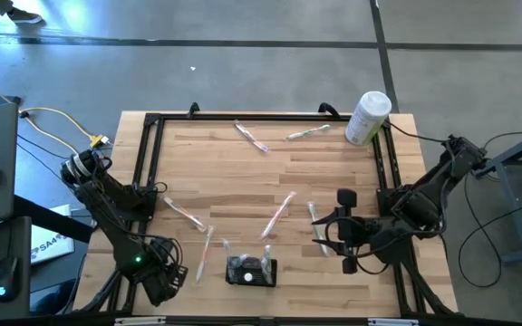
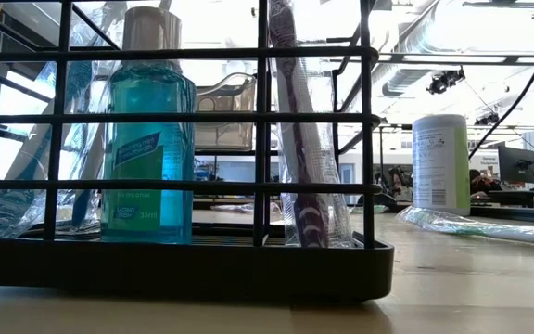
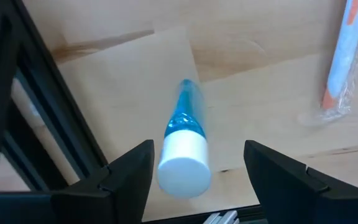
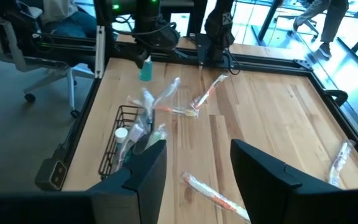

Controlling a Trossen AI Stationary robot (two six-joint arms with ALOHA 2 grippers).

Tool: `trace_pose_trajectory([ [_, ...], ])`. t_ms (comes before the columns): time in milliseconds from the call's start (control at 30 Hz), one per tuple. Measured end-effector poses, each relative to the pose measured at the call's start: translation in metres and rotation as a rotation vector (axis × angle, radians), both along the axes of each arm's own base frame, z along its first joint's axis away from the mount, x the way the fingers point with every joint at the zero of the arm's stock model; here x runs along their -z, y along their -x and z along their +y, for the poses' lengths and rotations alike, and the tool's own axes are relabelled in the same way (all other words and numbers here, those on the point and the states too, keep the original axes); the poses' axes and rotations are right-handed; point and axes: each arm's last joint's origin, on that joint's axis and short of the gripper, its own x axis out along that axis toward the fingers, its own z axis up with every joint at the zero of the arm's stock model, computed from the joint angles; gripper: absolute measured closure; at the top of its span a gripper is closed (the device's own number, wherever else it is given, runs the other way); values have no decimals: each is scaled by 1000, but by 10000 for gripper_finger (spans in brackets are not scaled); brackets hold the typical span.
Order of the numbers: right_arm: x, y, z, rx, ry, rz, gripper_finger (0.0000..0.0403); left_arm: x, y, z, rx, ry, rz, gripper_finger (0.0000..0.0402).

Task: Pick & Place toothbrushing station
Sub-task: Put the blue mouthwash into the black wire organizer

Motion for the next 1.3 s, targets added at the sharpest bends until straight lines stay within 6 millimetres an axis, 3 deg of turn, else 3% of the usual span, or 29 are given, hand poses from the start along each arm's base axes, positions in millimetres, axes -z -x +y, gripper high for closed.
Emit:
trace_pose_trajectory([
  [200,0,-1,-1,5,-3,1,232,3,1,1,0,-7,4,179],
  [567,0,-2,-3,11,-2,-1,232,3,1,2,10,-15,15,309],
  [867,0,-2,-3,10,1,0,232,0,-2,-4,12,42,-19,309],
  [1033,0,-2,-2,9,2,1,232,-23,-8,-11,11,88,-51,309],
  [1300,1,2,2,-9,-1,6,232,-95,-16,-19,-12,142,-181,309],
])
